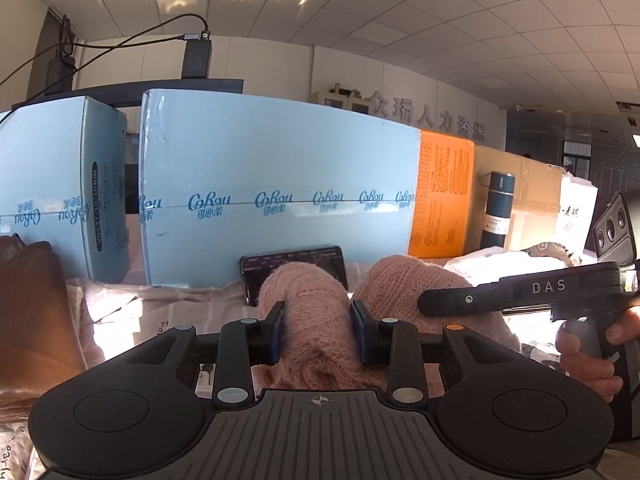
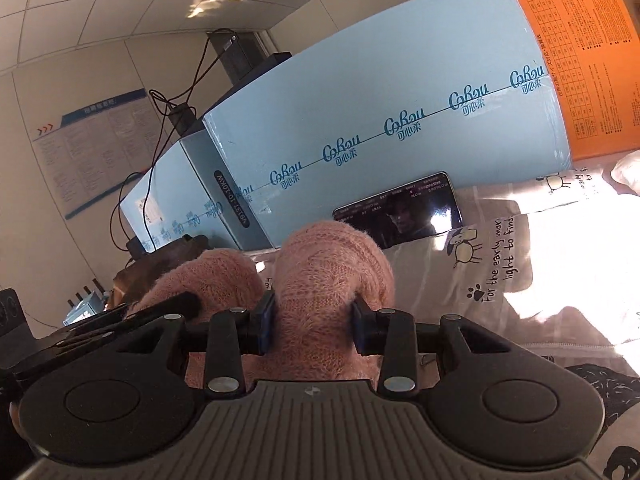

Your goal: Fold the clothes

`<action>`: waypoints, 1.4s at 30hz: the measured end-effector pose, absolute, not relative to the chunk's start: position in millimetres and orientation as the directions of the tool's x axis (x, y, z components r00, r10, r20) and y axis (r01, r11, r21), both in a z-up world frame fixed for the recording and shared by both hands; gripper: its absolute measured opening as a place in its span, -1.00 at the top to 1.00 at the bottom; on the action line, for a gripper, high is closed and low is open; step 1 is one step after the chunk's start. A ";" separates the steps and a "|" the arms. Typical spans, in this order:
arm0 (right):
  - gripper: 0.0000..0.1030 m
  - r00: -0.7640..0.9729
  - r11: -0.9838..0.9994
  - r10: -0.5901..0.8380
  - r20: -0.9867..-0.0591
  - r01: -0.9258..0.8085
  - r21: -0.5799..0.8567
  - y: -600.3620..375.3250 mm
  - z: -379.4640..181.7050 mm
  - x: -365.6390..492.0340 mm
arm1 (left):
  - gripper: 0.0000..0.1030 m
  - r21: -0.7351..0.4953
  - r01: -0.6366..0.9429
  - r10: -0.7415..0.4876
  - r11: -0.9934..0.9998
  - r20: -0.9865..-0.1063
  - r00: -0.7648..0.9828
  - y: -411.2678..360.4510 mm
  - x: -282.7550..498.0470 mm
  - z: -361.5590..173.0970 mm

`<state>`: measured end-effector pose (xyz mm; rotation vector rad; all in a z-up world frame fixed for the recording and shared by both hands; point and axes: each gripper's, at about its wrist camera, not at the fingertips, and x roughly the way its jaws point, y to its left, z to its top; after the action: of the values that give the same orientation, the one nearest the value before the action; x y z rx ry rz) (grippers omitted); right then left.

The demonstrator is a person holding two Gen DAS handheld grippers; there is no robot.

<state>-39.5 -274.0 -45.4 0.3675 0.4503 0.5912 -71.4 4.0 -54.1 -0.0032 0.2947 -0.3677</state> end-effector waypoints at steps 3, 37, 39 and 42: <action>0.32 0.783 0.832 0.523 -0.335 -0.385 0.400 -269.0 -46.6 -30.4 | 0.31 -0.094 0.369 -0.379 0.925 -0.324 0.867 9.4 -54.6 -59.4; -0.91 0.823 0.913 0.409 -0.395 -0.367 0.181 -268.2 -18.1 -131.9 | -0.97 0.352 0.225 -0.114 0.909 -0.311 0.944 50.5 -167.2 4.2; -0.91 0.813 0.909 0.416 -0.407 -0.377 0.177 -260.2 -19.7 -128.4 | -1.00 0.382 0.196 -0.081 0.903 -0.296 0.952 53.1 -164.0 16.1; -0.91 0.797 0.905 0.426 -0.428 -0.381 0.191 -242.6 -24.1 -114.9 | -1.00 0.291 0.169 -0.087 0.942 -0.276 0.957 56.3 -144.8 24.7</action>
<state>-114.9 -242.6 -24.1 0.0970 0.4819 0.4340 -144.8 56.3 24.7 0.3175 0.2633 -0.1321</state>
